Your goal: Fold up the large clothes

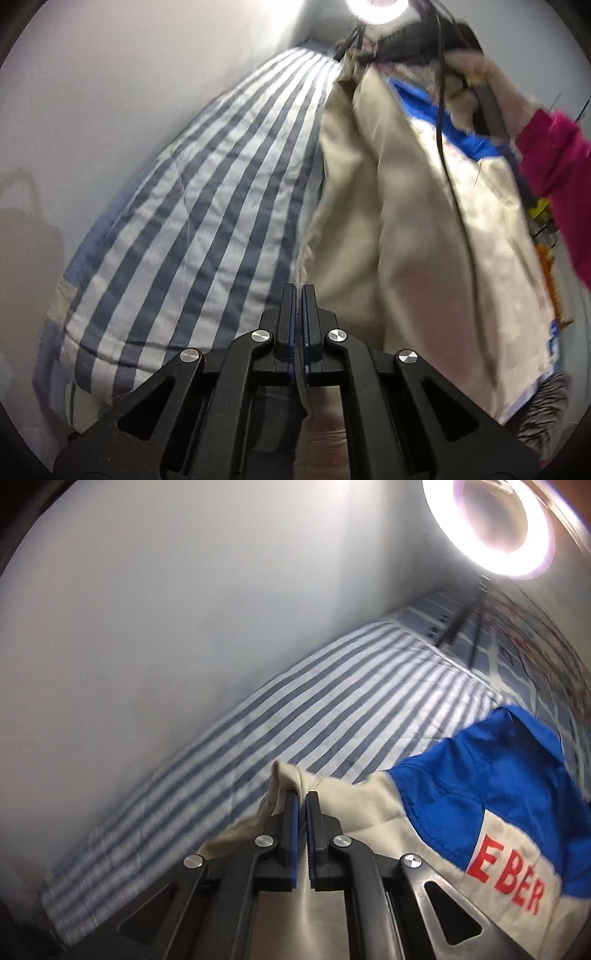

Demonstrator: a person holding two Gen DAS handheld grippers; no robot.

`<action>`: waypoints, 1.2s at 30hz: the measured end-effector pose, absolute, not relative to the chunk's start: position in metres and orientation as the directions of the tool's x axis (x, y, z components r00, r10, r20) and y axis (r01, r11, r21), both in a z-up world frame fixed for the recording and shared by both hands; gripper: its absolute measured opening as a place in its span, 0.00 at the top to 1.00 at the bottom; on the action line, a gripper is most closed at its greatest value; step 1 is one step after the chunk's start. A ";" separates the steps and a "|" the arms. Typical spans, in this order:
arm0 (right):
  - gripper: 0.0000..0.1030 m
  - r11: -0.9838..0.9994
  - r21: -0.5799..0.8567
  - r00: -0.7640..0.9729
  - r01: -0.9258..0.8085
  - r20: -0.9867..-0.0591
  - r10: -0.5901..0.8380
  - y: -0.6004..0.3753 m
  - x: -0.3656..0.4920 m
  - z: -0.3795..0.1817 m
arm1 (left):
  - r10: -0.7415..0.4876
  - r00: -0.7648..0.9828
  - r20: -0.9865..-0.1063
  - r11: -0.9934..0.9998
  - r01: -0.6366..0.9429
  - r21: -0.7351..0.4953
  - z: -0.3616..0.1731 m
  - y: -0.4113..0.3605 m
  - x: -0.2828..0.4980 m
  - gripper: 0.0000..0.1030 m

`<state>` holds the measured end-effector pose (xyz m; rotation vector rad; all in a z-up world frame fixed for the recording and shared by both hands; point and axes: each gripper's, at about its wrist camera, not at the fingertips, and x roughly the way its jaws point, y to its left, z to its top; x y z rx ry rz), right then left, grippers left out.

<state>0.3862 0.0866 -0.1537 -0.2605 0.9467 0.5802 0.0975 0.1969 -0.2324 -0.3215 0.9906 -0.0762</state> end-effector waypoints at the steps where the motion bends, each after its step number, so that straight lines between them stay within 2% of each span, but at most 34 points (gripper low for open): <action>1: 0.99 0.823 0.059 0.430 -0.566 -0.830 0.355 0.090 0.390 -0.161 | -0.192 0.544 -0.817 0.957 -0.082 -0.280 -0.234 0.194 0.099 1.00; 5: 0.97 0.808 0.026 0.422 -0.588 -0.843 0.334 0.105 0.384 -0.176 | -0.170 0.547 -0.819 0.964 -0.079 -0.253 -0.231 0.190 0.099 0.98; 9: 0.70 0.782 0.068 0.400 -0.620 -0.830 0.389 0.098 0.372 -0.159 | -0.177 0.571 -0.801 0.955 -0.097 -0.280 -0.219 0.195 0.093 0.98; 13: 0.69 0.765 0.132 0.402 -0.631 -0.787 0.468 0.064 0.351 -0.124 | -0.236 0.607 -0.759 0.930 -0.084 -0.357 -0.200 0.211 0.076 0.98; 17: 0.67 0.745 0.198 0.410 -0.637 -0.732 0.545 0.019 0.316 -0.087 | -0.350 0.586 -0.731 0.886 -0.045 -0.461 -0.190 0.214 0.056 0.98; 19: 0.61 0.741 0.213 0.421 -0.637 -0.709 0.566 -0.005 0.295 -0.071 | -0.412 0.560 -0.719 0.853 -0.040 -0.520 -0.190 0.210 0.046 0.97; 20: 0.58 0.736 0.226 0.420 -0.638 -0.699 0.579 -0.015 0.286 -0.065 | -0.444 0.542 -0.714 0.835 -0.039 -0.548 -0.192 0.209 0.042 0.96; 22: 0.53 0.732 0.250 0.424 -0.634 -0.679 0.599 -0.043 0.260 -0.052 | -0.479 0.512 -0.713 0.815 -0.041 -0.578 -0.195 0.199 0.036 0.80; 24: 0.51 0.728 0.276 0.425 -0.627 -0.663 0.617 -0.064 0.243 -0.047 | -0.492 0.490 -0.720 0.808 -0.051 -0.587 -0.200 0.191 0.029 0.73; 30: 0.47 0.733 0.374 0.401 -0.568 -0.653 0.643 -0.128 0.171 -0.074 | -0.493 0.461 -0.738 0.807 -0.076 -0.586 -0.213 0.175 0.017 0.73; 32: 0.46 0.736 0.394 0.373 -0.550 -0.673 0.639 -0.138 0.152 -0.099 | -0.492 0.467 -0.735 0.798 -0.096 -0.595 -0.217 0.175 0.017 0.79; 33: 0.46 0.737 0.407 0.352 -0.540 -0.686 0.637 -0.140 0.144 -0.115 | -0.485 0.470 -0.737 0.799 -0.102 -0.592 -0.219 0.174 0.018 0.90; 36: 0.47 0.746 0.447 0.292 -0.494 -0.723 0.626 -0.140 0.131 -0.155 | -0.467 0.492 -0.735 0.802 -0.114 -0.586 -0.221 0.175 0.020 0.95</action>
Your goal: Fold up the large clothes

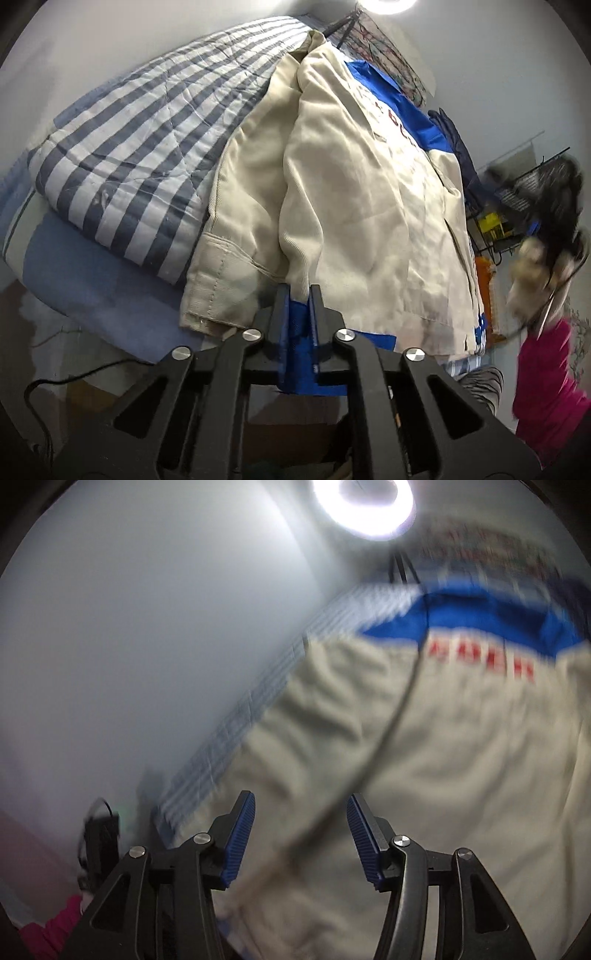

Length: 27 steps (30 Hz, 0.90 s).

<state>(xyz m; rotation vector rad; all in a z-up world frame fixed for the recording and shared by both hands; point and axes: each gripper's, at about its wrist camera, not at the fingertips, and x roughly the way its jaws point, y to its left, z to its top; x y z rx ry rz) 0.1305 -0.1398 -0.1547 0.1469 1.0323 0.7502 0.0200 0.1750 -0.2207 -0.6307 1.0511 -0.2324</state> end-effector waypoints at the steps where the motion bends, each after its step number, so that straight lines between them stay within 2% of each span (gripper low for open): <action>1: 0.47 0.748 0.454 0.274 -0.485 -0.733 0.622 -0.137 0.130 -0.168 | -0.464 0.500 -0.731 0.797 -0.124 -0.591 -0.221 0.177 0.020 0.95; 2: 0.48 0.752 0.455 0.262 -0.477 -0.743 0.616 -0.133 0.129 -0.181 | -0.460 0.514 -0.724 0.792 -0.132 -0.596 -0.218 0.179 0.017 0.96; 6: 0.62 0.734 0.510 0.197 -0.448 -0.745 0.638 -0.112 0.126 -0.216 | -0.379 0.599 -0.705 0.810 -0.154 -0.566 -0.194 0.198 0.003 0.96; 8: 0.64 0.727 0.508 0.180 -0.462 -0.748 0.638 -0.098 0.126 -0.226 | -0.327 0.637 -0.698 0.815 -0.183 -0.549 -0.189 0.206 -0.005 0.96; 10: 0.64 0.704 0.544 0.143 -0.456 -0.736 0.662 -0.088 0.129 -0.235 | -0.333 0.597 -0.730 0.821 -0.198 -0.536 -0.202 0.204 -0.001 0.96; 13: 0.62 0.697 0.567 0.135 -0.438 -0.726 0.675 -0.081 0.135 -0.238 | -0.348 0.560 -0.752 0.829 -0.192 -0.526 -0.217 0.195 0.002 0.96; 16: 0.48 0.682 0.622 0.140 -0.384 -0.691 0.709 -0.090 0.146 -0.239 | -0.350 0.555 -0.754 0.836 -0.177 -0.519 -0.217 0.186 0.005 0.96; 19: 0.45 0.647 0.701 0.140 -0.300 -0.638 0.757 -0.106 0.159 -0.239 | -0.346 0.565 -0.749 0.845 -0.159 -0.510 -0.211 0.187 0.005 0.96; 22: 0.46 0.671 0.677 0.161 -0.303 -0.658 0.736 -0.108 0.167 -0.235 | -0.339 0.571 -0.748 0.852 -0.151 -0.502 -0.206 0.185 0.006 0.96; 23: 0.48 0.694 0.650 0.158 -0.310 -0.684 0.712 -0.105 0.164 -0.235 | -0.338 0.572 -0.747 0.853 -0.150 -0.500 -0.205 0.185 0.006 0.96; 24: 0.55 0.707 0.633 0.148 -0.316 -0.703 0.696 -0.099 0.165 -0.235 | -0.338 0.572 -0.747 0.853 -0.149 -0.501 -0.204 0.186 0.005 0.96; 25: 0.81 0.714 0.616 0.115 -0.333 -0.725 0.679 -0.088 0.167 -0.238 | -0.337 0.573 -0.747 0.853 -0.150 -0.499 -0.204 0.185 0.007 0.96; 26: 0.91 0.729 0.589 0.106 -0.350 -0.748 0.655 -0.079 0.167 -0.238 | -0.333 0.577 -0.746 0.855 -0.149 -0.497 -0.202 0.185 0.008 0.96; 27: 0.96 0.740 0.559 0.121 -0.376 -0.762 0.637 -0.071 0.166 -0.234 | -0.330 0.583 -0.743 0.855 -0.148 -0.496 -0.198 0.185 0.007 0.96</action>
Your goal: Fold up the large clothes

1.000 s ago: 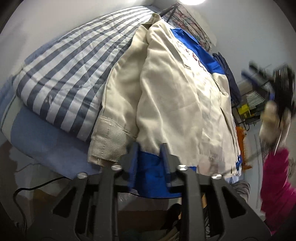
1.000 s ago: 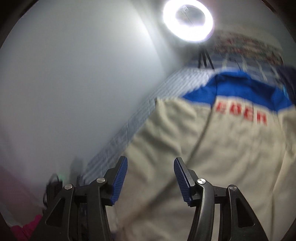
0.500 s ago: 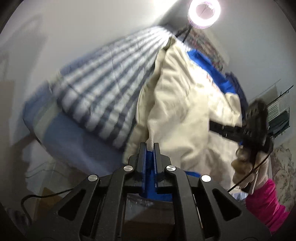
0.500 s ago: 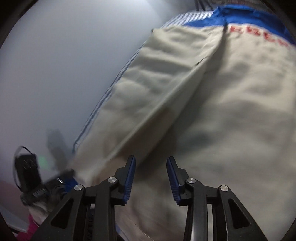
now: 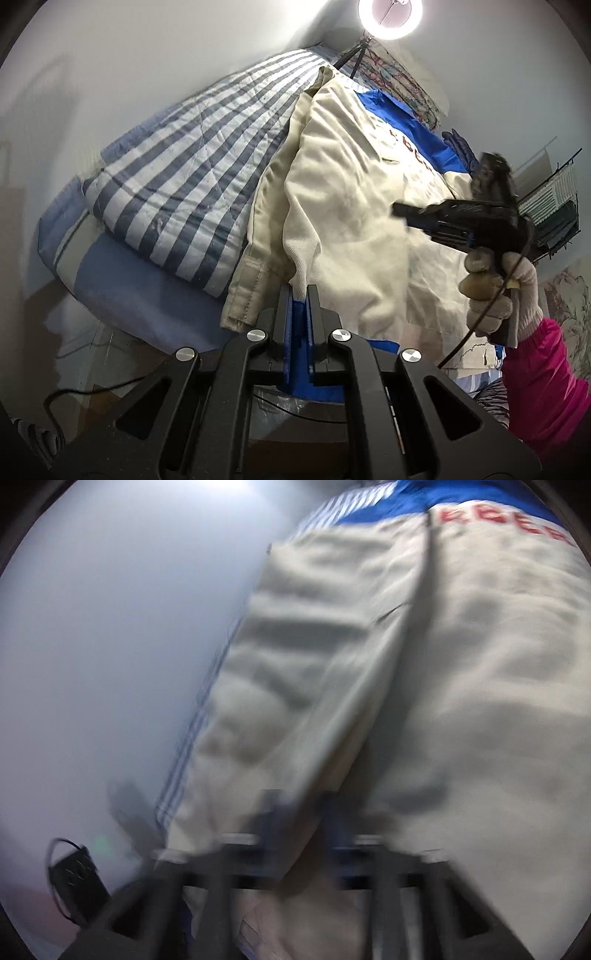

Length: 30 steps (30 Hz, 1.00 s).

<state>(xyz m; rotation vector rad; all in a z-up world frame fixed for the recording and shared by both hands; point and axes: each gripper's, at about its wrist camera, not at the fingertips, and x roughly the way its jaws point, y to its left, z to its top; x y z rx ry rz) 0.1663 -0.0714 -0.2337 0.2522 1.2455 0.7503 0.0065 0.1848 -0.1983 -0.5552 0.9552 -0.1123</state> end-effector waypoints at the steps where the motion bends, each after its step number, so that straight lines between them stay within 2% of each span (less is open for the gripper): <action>1: 0.98 0.731 0.545 0.135 -0.411 -0.756 0.640 -0.066 0.165 -0.225 | -0.324 0.598 -0.733 0.855 -0.145 -0.497 -0.192 0.185 0.005 0.96; 5: 0.99 0.706 0.513 0.173 -0.488 -0.736 0.654 -0.063 0.159 -0.203 | -0.276 0.641 -0.716 0.879 -0.133 -0.458 -0.178 0.184 -0.003 0.96; 9: 0.98 0.771 0.364 0.148 -0.523 -0.852 0.502 -0.066 0.152 -0.230 | -0.275 0.554 -0.786 0.898 -0.145 -0.416 -0.211 0.178 0.004 0.96; 13: 0.70 0.759 0.279 0.176 -0.589 -0.872 0.457 -0.078 0.139 -0.214 | -0.277 0.541 -0.794 0.911 -0.113 -0.396 -0.210 0.177 0.001 0.96; 16: 0.70 0.752 0.261 0.250 -0.605 -0.835 0.491 -0.092 0.146 -0.178 | -0.269 0.563 -0.782 0.919 -0.094 -0.384 -0.195 0.179 -0.005 0.95; 18: 0.70 0.749 0.277 0.283 -0.602 -0.803 0.524 -0.093 0.160 -0.161 | -0.265 0.588 -0.764 0.917 -0.091 -0.388 -0.183 0.180 -0.006 0.88; 22: 0.70 0.753 0.281 0.310 -0.595 -0.785 0.537 -0.062 0.201 -0.152 | -0.263 0.603 -0.753 0.906 -0.115 -0.408 -0.183 0.183 0.012 0.67; 25: 0.70 0.772 0.258 0.322 -0.581 -0.798 0.509 -0.032 0.239 -0.165 | -0.278 0.601 -0.749 0.884 -0.144 -0.444 -0.189 0.191 0.024 0.65; 27: 0.70 0.787 0.250 0.325 -0.563 -0.809 0.490 -0.017 0.259 -0.174 | -0.282 0.592 -0.755 0.875 -0.164 -0.455 -0.196 0.197 0.033 0.60; 30: 0.70 0.796 0.279 0.309 -0.537 -0.813 0.493 -0.001 0.289 -0.193 | -0.323 0.552 -0.769 0.866 -0.156 -0.476 -0.210 0.201 0.047 0.60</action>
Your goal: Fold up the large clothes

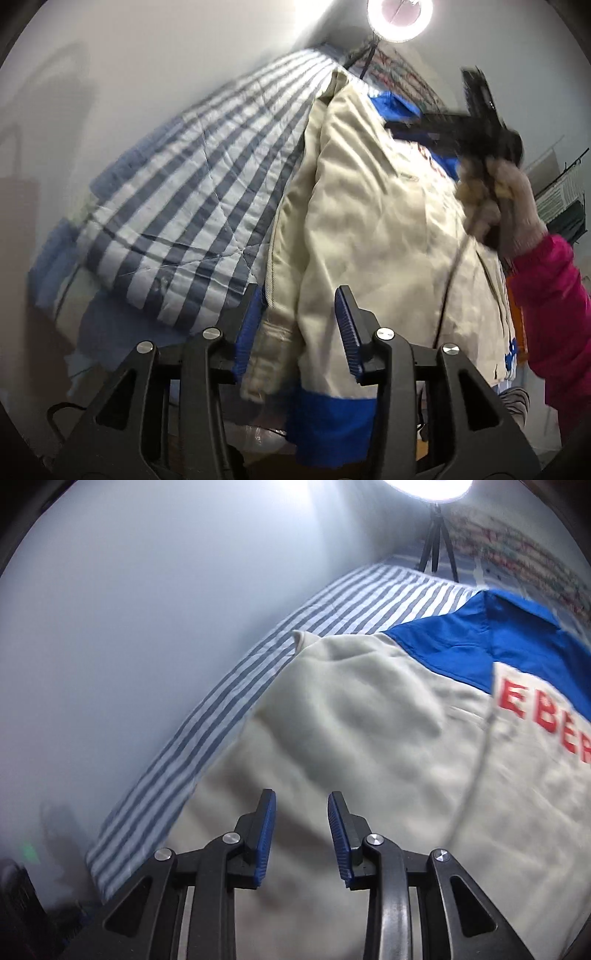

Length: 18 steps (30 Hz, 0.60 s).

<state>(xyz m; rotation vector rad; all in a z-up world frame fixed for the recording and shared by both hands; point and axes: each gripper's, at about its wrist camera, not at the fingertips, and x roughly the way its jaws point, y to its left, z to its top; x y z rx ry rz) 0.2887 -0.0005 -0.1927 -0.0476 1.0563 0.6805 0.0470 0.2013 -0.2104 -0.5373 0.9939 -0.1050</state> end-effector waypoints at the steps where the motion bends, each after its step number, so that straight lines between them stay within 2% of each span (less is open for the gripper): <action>1: 0.70 0.804 0.274 0.314 -0.528 -0.816 0.485 0.008 0.299 -0.197 | -0.338 0.540 -0.771 0.865 -0.144 -0.480 -0.215 0.201 0.051 0.60; 3: 0.70 0.811 0.264 0.316 -0.523 -0.823 0.472 0.021 0.316 -0.203 | -0.341 0.520 -0.783 0.877 -0.124 -0.465 -0.221 0.197 0.056 0.61; 7: 0.70 0.828 0.263 0.316 -0.495 -0.833 0.453 0.044 0.345 -0.218 | -0.355 0.520 -0.777 0.872 -0.117 -0.476 -0.227 0.197 0.055 0.80; 13: 0.70 0.852 0.284 0.342 -0.439 -0.824 0.451 0.067 0.374 -0.239 | -0.380 0.529 -0.759 0.855 -0.113 -0.506 -0.226 0.201 0.044 0.84; 18: 0.69 0.855 0.270 0.320 -0.443 -0.843 0.432 0.064 0.371 -0.223 | -0.398 0.540 -0.742 0.841 -0.107 -0.530 -0.223 0.202 0.041 0.84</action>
